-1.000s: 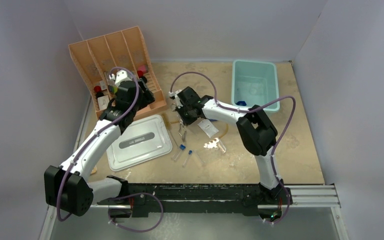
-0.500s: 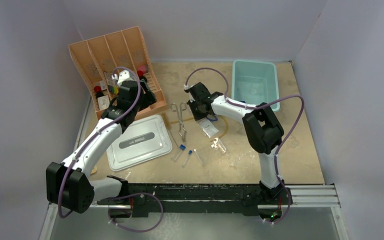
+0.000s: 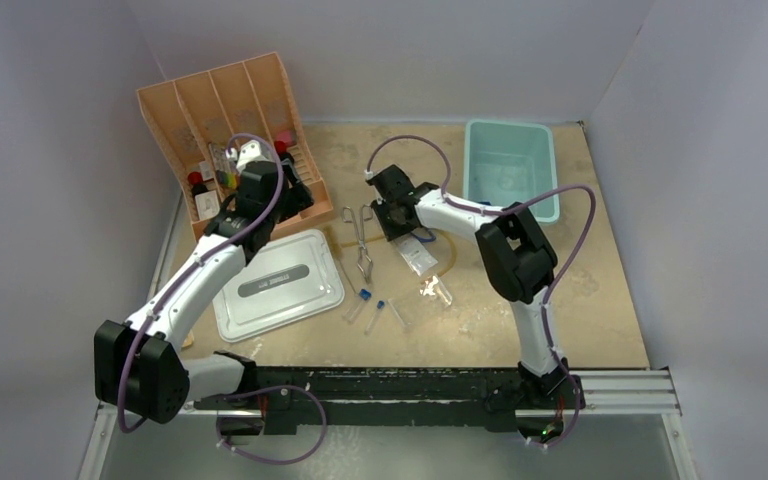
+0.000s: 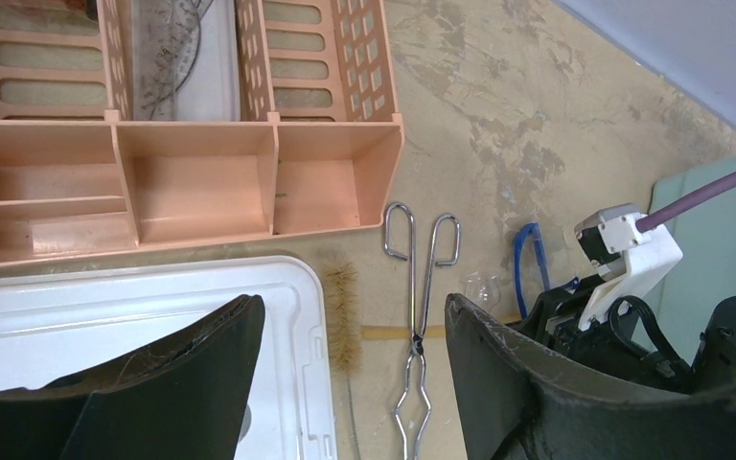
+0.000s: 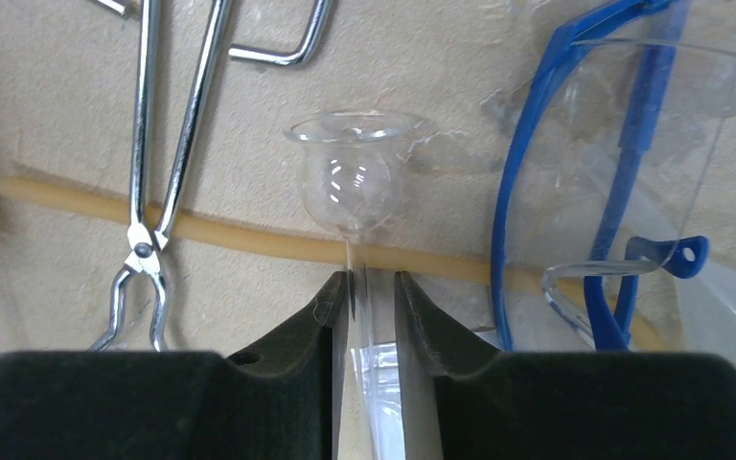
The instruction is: Organize the chemistry lab equipment
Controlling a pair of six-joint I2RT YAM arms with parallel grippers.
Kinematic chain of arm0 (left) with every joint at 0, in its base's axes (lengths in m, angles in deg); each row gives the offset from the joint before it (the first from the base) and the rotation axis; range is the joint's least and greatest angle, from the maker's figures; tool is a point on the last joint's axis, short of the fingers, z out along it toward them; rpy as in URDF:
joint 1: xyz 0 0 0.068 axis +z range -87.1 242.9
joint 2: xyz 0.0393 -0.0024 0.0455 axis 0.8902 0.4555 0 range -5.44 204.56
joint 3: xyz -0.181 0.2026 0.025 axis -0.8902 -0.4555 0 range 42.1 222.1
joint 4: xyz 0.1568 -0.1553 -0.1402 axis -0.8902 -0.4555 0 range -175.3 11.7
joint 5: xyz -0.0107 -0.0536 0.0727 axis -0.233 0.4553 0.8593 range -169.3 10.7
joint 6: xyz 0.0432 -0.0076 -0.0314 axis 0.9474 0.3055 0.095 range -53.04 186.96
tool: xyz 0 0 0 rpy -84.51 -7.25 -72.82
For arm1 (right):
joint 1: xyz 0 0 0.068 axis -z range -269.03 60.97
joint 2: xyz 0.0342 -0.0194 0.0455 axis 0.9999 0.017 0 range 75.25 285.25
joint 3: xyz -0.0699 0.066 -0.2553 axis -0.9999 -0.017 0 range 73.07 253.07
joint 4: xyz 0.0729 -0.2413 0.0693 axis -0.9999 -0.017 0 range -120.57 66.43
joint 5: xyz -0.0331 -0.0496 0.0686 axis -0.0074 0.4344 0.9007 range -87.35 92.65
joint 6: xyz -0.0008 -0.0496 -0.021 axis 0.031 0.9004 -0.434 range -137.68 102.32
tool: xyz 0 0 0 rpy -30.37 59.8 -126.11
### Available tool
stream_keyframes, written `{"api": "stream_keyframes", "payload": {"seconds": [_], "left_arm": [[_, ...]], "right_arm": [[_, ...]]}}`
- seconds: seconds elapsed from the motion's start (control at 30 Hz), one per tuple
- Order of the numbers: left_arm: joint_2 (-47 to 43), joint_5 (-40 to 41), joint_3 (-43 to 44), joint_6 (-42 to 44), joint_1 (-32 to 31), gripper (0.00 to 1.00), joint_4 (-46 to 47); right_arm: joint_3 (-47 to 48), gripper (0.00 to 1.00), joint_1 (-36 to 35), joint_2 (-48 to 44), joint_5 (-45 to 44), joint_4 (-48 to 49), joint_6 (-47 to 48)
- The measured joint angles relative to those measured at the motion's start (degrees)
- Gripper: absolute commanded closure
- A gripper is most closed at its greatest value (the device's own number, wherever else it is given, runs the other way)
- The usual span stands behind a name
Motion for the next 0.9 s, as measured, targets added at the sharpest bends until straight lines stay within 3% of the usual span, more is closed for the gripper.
{"api": "stream_keyframes", "payload": {"seconds": [0.13,0.43,0.63,0.9], "left_arm": [[0.13,0.02,0.04,0.26,0.0,0.32,-0.02],[0.13,0.61,0.11,0.87,0.0,0.32,-0.02],[0.13,0.98,0.11,0.87,0.0,0.32,0.11],[1.38,0.92,0.28,0.83,0.0,0.32,3.02]], "right_arm": [[0.39,0.99,-0.24,0.35,-1.73,-0.02,0.31],[0.37,1.0,-0.42,-1.81,-0.42,-0.24,0.39],[0.59,1.0,0.68,-12.96,1.2,0.7,0.31],[4.63,1.0,12.2,-24.24,0.07,3.04,-0.33]]}}
